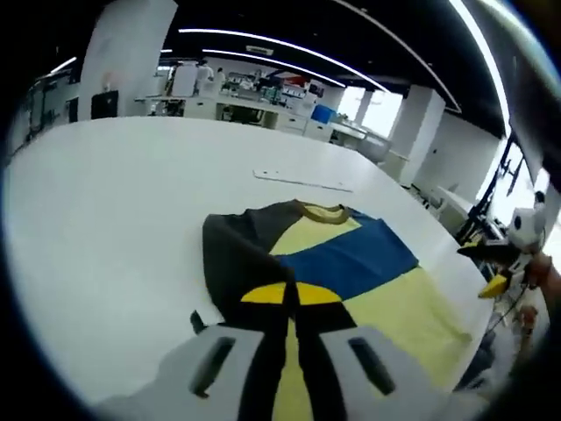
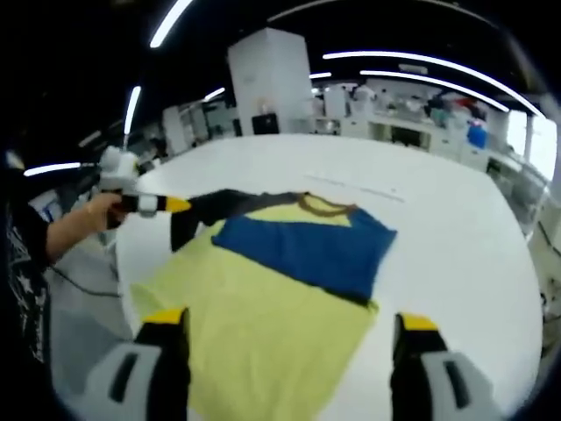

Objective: Fold the garment on the visible template until the final outline fits inside the template.

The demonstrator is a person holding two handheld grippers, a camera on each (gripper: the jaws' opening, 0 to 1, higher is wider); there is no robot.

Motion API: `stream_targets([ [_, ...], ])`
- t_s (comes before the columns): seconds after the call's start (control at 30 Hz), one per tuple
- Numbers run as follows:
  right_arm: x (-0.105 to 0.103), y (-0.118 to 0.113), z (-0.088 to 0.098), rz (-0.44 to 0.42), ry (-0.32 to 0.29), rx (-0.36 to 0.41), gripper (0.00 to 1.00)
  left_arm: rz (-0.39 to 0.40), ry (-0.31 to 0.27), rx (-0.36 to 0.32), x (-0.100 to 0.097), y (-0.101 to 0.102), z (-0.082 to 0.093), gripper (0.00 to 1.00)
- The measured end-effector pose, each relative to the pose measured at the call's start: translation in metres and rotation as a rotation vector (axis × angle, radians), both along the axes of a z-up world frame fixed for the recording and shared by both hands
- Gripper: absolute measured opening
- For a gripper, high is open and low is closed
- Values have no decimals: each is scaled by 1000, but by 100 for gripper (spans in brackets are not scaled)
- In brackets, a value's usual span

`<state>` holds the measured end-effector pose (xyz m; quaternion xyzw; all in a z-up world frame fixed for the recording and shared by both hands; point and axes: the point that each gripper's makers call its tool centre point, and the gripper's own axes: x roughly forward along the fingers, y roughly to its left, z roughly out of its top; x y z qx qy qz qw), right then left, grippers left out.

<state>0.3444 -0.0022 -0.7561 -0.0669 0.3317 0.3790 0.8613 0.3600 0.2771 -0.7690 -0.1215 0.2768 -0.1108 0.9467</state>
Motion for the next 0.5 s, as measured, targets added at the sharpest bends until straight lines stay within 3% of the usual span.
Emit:
stream_targets([
  [0.13, 0, 0, -2, -1, 5, 0, 96, -27, 62, -17, -4, -24, -19, 0],
  [0.27, 1, 0, -4, 0, 10, 1, 96, -67, 116, 30, -12, -40, -41, 0],
  [0.5, 1, -1, -5, -2, 14, 1, 96, -69, 168, 62, -21, -49, -68, 1],
])
